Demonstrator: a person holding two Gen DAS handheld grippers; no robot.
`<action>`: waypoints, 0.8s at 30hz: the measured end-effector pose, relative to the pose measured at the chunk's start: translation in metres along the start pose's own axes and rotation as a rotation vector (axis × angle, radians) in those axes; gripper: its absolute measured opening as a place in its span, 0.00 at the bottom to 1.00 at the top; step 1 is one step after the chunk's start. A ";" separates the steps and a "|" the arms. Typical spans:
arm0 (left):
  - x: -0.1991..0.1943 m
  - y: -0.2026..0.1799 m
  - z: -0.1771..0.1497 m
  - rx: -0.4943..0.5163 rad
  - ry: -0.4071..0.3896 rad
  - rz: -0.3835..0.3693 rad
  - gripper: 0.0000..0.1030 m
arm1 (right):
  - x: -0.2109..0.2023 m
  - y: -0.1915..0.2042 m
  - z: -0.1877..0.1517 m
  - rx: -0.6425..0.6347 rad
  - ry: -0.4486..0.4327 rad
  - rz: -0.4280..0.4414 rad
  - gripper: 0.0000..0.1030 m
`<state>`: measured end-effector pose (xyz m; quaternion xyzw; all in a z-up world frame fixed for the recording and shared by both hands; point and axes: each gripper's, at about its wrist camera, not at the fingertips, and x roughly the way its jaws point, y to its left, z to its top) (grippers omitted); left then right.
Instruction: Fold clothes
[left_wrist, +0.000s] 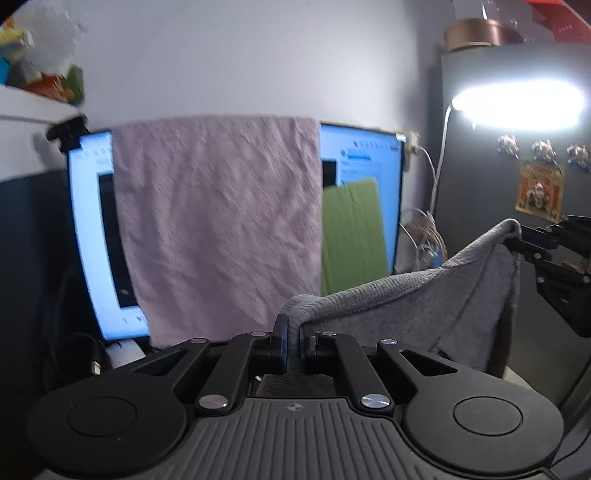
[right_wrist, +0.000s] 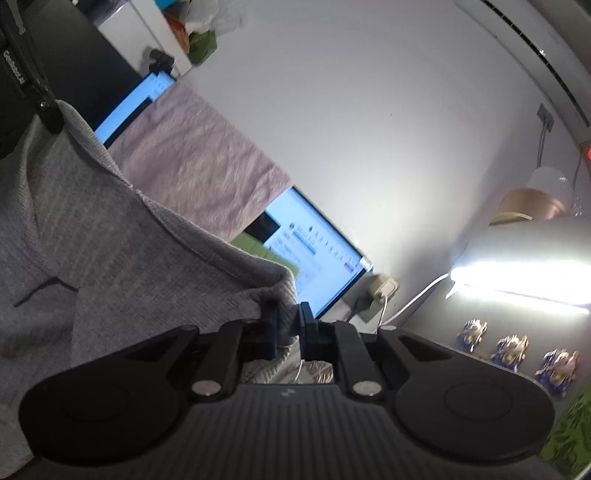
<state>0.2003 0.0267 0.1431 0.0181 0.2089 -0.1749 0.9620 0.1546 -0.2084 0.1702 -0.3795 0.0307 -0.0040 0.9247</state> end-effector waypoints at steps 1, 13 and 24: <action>0.009 -0.007 -0.011 -0.002 0.035 -0.038 0.05 | 0.003 0.005 -0.014 -0.004 0.030 0.012 0.10; 0.071 -0.090 -0.137 -0.034 0.318 -0.448 0.19 | -0.037 0.053 -0.186 -0.018 0.342 0.089 0.12; 0.028 -0.025 -0.136 -0.018 0.135 -0.400 0.36 | -0.070 0.038 -0.219 0.089 0.416 0.143 0.34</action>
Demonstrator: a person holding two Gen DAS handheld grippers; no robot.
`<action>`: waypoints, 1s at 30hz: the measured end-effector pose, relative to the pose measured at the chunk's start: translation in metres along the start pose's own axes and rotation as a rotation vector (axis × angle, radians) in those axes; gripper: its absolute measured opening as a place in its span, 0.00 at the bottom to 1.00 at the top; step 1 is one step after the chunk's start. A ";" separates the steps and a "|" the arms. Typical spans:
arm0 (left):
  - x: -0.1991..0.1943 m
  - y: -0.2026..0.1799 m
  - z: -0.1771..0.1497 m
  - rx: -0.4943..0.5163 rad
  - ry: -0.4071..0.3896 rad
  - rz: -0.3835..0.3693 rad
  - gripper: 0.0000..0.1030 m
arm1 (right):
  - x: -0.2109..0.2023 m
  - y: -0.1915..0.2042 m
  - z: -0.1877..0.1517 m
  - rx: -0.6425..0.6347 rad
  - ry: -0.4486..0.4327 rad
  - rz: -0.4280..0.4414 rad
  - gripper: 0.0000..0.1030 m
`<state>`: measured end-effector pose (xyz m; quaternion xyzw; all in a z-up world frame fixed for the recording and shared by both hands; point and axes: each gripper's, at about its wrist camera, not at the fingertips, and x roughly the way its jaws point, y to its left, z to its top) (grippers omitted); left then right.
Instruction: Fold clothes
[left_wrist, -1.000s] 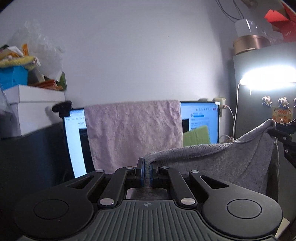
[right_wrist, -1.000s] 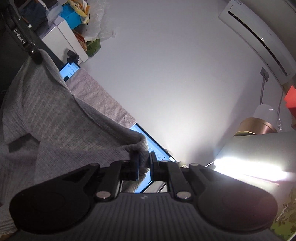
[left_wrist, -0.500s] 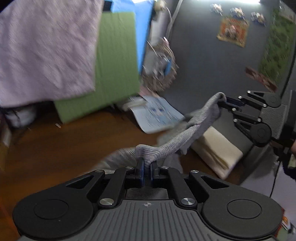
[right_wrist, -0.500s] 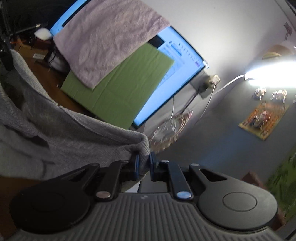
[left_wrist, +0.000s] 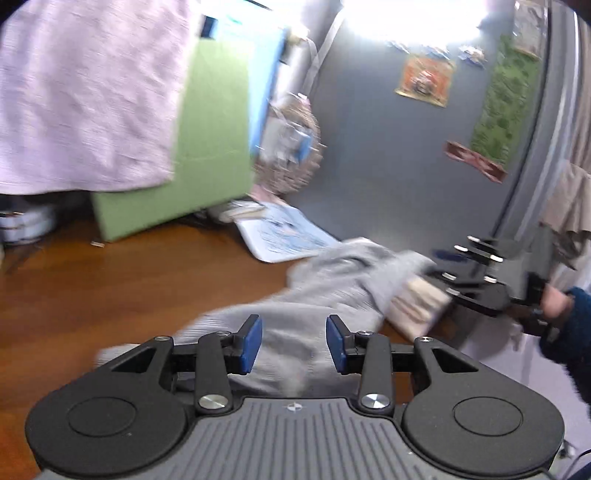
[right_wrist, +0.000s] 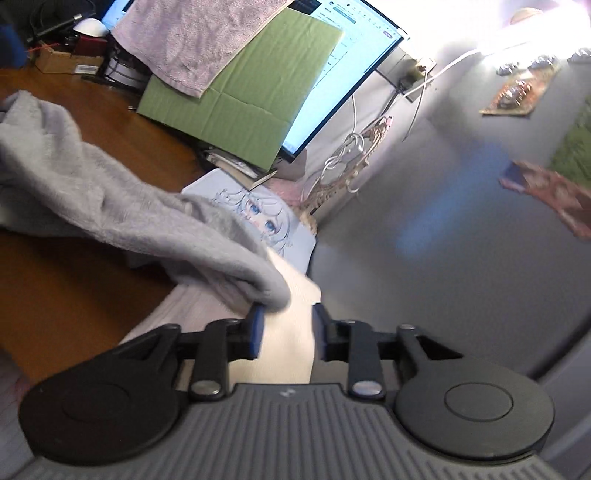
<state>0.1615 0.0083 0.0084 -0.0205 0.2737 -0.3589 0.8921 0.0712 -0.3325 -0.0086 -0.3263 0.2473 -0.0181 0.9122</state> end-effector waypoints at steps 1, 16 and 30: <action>-0.002 0.005 -0.002 0.012 0.002 0.022 0.36 | -0.005 0.000 -0.005 0.002 0.007 0.005 0.34; 0.007 -0.022 -0.057 0.372 0.046 0.129 0.31 | -0.071 0.105 0.006 0.130 -0.271 0.446 0.32; 0.000 -0.072 -0.077 0.785 0.012 0.167 0.31 | -0.026 0.150 0.037 0.041 -0.338 0.604 0.04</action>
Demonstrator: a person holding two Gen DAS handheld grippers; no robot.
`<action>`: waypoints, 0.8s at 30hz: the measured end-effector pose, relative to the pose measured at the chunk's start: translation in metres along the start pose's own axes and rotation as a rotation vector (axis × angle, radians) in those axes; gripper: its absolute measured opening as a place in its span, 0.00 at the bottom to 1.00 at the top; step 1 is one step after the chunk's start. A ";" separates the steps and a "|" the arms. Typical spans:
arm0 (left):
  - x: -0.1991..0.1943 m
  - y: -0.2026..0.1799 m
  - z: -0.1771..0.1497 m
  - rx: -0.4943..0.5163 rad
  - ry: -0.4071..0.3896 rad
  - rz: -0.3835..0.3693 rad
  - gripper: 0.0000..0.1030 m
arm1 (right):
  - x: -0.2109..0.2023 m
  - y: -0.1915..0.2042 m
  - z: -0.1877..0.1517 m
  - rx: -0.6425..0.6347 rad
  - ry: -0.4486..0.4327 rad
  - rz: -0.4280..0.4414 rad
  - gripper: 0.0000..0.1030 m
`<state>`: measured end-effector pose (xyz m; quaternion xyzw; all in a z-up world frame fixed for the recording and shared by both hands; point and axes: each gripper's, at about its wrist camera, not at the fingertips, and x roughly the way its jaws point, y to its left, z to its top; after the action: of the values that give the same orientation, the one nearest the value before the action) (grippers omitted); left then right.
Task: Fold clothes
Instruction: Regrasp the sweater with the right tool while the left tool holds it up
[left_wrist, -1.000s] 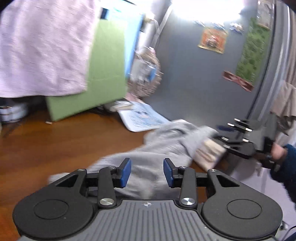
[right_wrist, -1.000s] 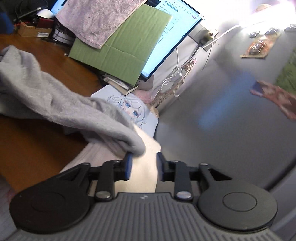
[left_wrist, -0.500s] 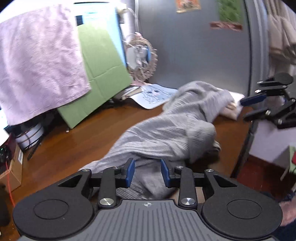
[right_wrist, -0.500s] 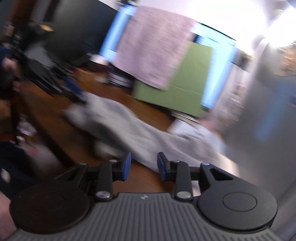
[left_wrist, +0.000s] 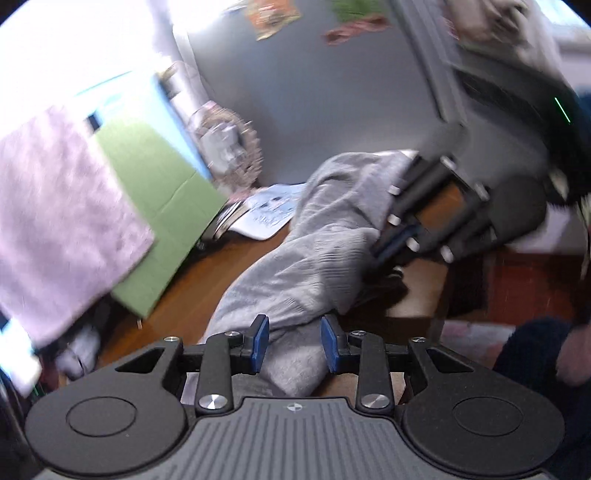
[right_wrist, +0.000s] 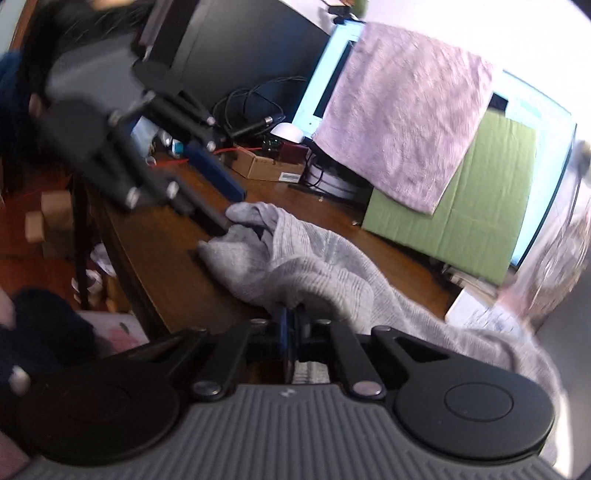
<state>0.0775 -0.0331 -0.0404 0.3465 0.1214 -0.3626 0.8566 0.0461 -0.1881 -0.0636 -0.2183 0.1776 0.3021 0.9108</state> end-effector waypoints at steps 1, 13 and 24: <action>0.001 -0.008 0.003 0.074 -0.013 0.016 0.31 | -0.002 -0.007 0.003 0.047 -0.009 0.020 0.04; 0.029 -0.044 0.023 0.646 -0.097 0.130 0.31 | -0.020 -0.030 0.025 0.105 -0.020 0.041 0.04; 0.048 -0.041 0.015 0.742 -0.070 0.138 0.09 | -0.022 -0.029 0.027 0.084 -0.027 0.060 0.05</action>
<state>0.0814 -0.0898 -0.0722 0.6280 -0.0712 -0.3350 0.6988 0.0528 -0.2055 -0.0224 -0.1704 0.1844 0.3243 0.9120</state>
